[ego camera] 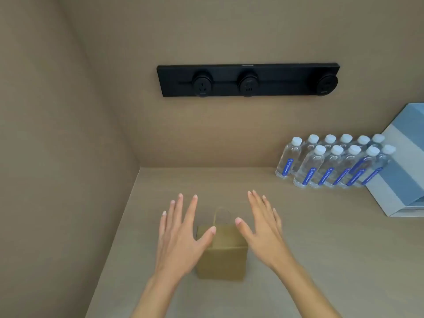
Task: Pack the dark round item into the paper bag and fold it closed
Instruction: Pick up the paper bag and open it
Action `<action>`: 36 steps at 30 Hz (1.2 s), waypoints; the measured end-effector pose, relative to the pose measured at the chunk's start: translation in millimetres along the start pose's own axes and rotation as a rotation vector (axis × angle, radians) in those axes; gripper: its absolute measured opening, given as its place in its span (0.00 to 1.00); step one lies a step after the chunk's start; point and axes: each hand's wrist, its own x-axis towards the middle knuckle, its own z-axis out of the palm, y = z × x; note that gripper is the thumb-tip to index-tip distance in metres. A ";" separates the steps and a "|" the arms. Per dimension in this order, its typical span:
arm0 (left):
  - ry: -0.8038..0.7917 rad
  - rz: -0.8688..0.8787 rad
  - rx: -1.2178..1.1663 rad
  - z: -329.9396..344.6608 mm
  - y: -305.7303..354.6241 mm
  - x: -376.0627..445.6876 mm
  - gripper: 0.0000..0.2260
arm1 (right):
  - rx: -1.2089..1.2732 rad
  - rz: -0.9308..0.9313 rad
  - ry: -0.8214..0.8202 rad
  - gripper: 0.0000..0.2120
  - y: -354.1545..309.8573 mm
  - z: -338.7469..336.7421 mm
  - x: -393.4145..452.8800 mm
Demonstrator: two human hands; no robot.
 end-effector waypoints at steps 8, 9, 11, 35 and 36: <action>-0.098 -0.093 -0.034 28.0 -10.9 -21.0 0.39 | 0.124 0.122 -0.108 0.32 10.4 24.5 -11.3; -0.117 -0.106 -0.060 29.8 -10.7 -21.3 0.40 | 0.188 0.187 -0.122 0.30 10.0 24.2 -8.8; -0.171 -0.145 -0.141 32.1 -9.7 -21.9 0.40 | 0.346 0.316 -0.140 0.21 6.1 23.5 -2.7; 0.108 -0.322 -0.407 38.7 12.3 -32.3 0.29 | 1.273 0.308 -0.206 0.14 -9.9 8.7 -40.7; 0.091 -0.333 -0.467 38.8 14.2 -36.0 0.25 | 1.280 0.298 -0.216 0.14 -9.5 9.9 -42.6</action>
